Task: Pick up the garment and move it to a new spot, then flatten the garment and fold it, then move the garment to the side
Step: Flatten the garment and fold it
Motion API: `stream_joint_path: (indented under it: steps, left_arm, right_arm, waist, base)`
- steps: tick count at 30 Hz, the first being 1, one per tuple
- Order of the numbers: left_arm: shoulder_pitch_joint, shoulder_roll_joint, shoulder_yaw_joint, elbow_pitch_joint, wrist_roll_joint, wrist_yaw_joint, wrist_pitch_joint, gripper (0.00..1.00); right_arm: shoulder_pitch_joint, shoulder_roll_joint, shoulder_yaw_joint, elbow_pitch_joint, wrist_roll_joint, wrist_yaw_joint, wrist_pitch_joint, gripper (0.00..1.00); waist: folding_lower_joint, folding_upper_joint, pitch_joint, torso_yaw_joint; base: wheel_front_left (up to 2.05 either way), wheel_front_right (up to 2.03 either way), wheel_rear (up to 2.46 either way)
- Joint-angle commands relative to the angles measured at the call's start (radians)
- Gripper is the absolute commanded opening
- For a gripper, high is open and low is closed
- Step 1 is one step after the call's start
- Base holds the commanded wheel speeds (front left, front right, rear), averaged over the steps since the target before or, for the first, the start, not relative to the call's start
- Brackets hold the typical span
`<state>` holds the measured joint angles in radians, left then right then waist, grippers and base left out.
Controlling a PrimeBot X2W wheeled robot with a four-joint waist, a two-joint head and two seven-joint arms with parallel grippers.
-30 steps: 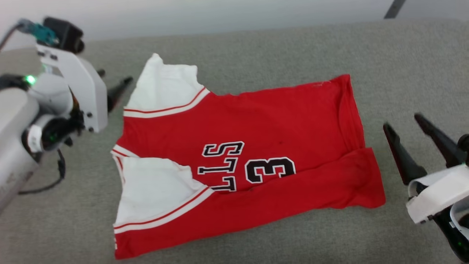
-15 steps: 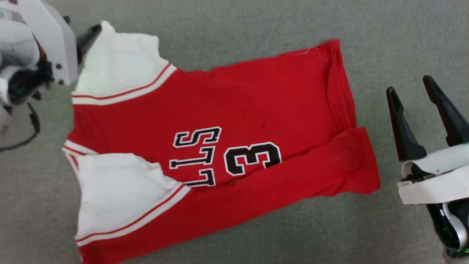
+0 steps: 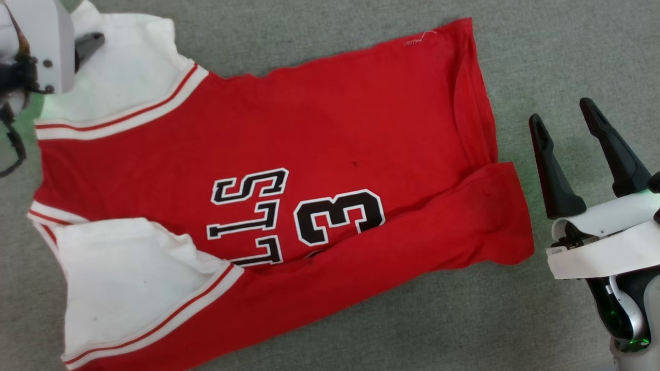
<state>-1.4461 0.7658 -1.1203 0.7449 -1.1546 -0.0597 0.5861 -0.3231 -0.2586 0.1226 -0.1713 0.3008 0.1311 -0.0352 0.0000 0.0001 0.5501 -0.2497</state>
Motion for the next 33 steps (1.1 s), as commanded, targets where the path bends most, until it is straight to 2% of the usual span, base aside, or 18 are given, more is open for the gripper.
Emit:
stream_joint_path:
  steps: [1,5,7,8,15,22,27,33]
  left_arm:
    - [-0.013,-0.009,-0.008,0.014,0.006,0.004,0.016,1.0]
    - [-0.02,-0.027,-0.019,0.048,-0.003,0.004,0.07,1.0]
    - [-0.024,-0.034,-0.033,0.061,0.004,-0.001,0.096,0.38]
    - [-0.027,-0.037,-0.033,0.067,0.004,-0.001,0.099,0.0]
    - [-0.048,-0.06,-0.032,0.097,0.005,-0.003,0.095,0.0]
    - [-0.057,-0.086,-0.03,0.109,0.0,-0.015,0.084,0.0]
    - [-0.066,-0.121,-0.03,0.119,0.0,-0.021,0.07,0.0]
    - [-0.082,-0.155,-0.033,0.134,0.006,-0.033,0.055,0.0]
  right_arm:
    - [-0.017,0.002,0.004,0.002,0.008,-0.001,0.0,1.0]
    - [-0.023,-0.002,0.014,0.006,0.016,-0.001,0.021,1.0]
    - [-0.03,-0.009,0.029,0.003,0.027,-0.001,0.042,1.0]
    - [-0.033,-0.013,0.037,-0.002,0.036,-0.001,0.052,1.0]
    - [-0.087,-0.045,0.045,-0.012,0.11,-0.001,0.169,1.0]
    - [-0.25,-0.061,0.055,0.038,0.173,-0.001,0.403,1.0]
    - [-0.394,-0.097,0.089,0.16,0.223,-0.001,0.538,1.0]
    - [-0.549,-0.122,0.151,0.327,0.253,-0.001,0.631,1.0]
  waist:
    - [0.0,-0.0001,0.019,-0.011]
    - [0.0,-0.0001,0.031,-0.016]
    - [0.0,-0.0001,0.035,-0.017]
    - [0.0,-0.0001,0.037,-0.018]
    - [0.0,-0.0001,0.04,-0.011]
    - [0.0,-0.0001,0.041,0.011]
    - [0.0,-0.0001,0.049,0.045]
    - [0.0,-0.0001,0.061,0.076]
  base:
    - [0.0,0.0,0.0]
    - [0.0,0.0,0.0]
    - [0.0,0.0,0.0]
    - [0.0,0.0,0.0]
    - [0.0,0.0,0.0]
    - [0.0,0.0,0.0]
    - [0.0,0.0,0.0]
    - [0.0,0.0,0.0]
